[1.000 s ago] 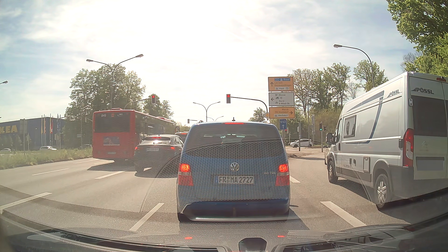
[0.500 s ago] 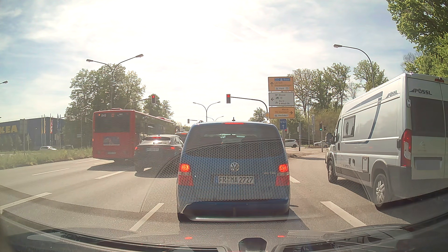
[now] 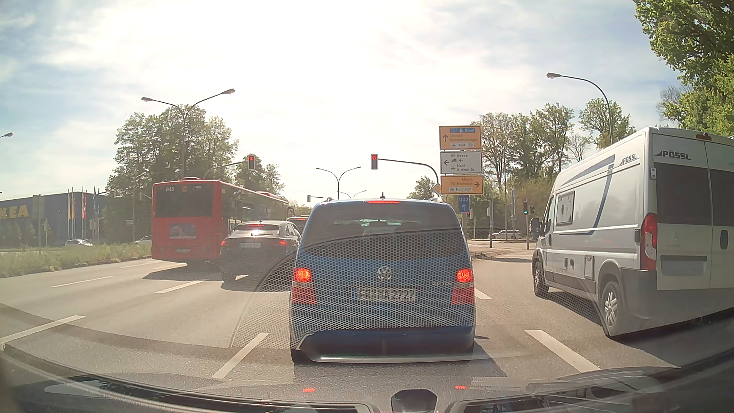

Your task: Follow the waypoints while adhering to traffic rules and regulations

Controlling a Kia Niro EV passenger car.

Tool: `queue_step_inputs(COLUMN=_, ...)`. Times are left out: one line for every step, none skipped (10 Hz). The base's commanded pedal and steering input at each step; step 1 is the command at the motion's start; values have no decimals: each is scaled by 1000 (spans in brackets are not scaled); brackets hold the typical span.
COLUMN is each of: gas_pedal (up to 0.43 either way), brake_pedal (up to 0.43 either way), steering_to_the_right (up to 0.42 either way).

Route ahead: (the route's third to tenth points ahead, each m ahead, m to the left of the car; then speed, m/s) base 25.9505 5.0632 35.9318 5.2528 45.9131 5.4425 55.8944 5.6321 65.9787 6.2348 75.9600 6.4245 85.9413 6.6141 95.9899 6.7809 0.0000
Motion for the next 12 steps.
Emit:
queue_step_inputs(gas_pedal=0, brake_pedal=232, steering_to_the_right=4)
queue_step_inputs(gas_pedal=0, brake_pedal=232, steering_to_the_right=4)
queue_step_inputs(gas_pedal=0, brake_pedal=232, steering_to_the_right=4)
queue_step_inputs(gas_pedal=0, brake_pedal=232, steering_to_the_right=4)
queue_step_inputs(gas_pedal=0, brake_pedal=232, steering_to_the_right=4)
queue_step_inputs(gas_pedal=0, brake_pedal=232, steering_to_the_right=5)
queue_step_inputs(gas_pedal=0, brake_pedal=232, steering_to_the_right=4)
queue_step_inputs(gas_pedal=0, brake_pedal=232, steering_to_the_right=4)
queue_step_inputs(gas_pedal=0, brake_pedal=226, steering_to_the_right=4)
queue_step_inputs(gas_pedal=0, brake_pedal=232, steering_to_the_right=4)
queue_step_inputs(gas_pedal=0, brake_pedal=232, steering_to_the_right=4)
queue_step_inputs(gas_pedal=0, brake_pedal=232, steering_to_the_right=4)
